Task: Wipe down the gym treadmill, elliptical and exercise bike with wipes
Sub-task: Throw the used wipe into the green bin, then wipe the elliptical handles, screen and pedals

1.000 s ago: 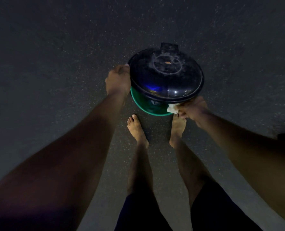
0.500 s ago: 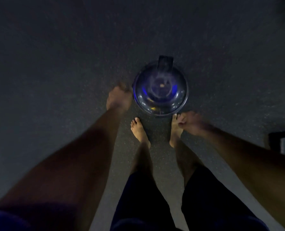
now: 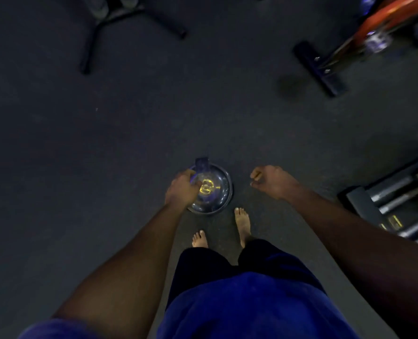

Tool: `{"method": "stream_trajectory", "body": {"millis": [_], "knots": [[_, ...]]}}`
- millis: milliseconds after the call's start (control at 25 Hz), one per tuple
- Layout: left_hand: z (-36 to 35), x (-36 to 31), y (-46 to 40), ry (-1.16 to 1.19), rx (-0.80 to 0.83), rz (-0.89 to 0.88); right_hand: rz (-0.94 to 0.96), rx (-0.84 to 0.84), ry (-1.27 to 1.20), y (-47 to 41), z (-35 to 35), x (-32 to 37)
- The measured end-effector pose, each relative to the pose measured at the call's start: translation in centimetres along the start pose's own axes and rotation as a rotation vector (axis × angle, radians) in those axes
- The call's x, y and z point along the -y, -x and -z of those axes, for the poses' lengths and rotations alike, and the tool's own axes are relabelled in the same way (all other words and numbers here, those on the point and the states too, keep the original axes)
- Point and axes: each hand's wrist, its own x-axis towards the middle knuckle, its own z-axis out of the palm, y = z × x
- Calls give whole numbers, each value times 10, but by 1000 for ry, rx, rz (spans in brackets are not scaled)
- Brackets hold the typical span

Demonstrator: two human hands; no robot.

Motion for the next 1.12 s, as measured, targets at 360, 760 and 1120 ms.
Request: {"method": "stream_trajectory", "body": {"millis": [360,760,1120], "knots": [[-9,-136,54,-226,224,-451,-367,-469,-354,208,14,-87],[-203,-352,253,-564,589,-975,-826,-940,-711,511,-52,-253],[-451,-500,541,-616,783,-1467,-1150,-1307,-839,793,-110,-405]]}}
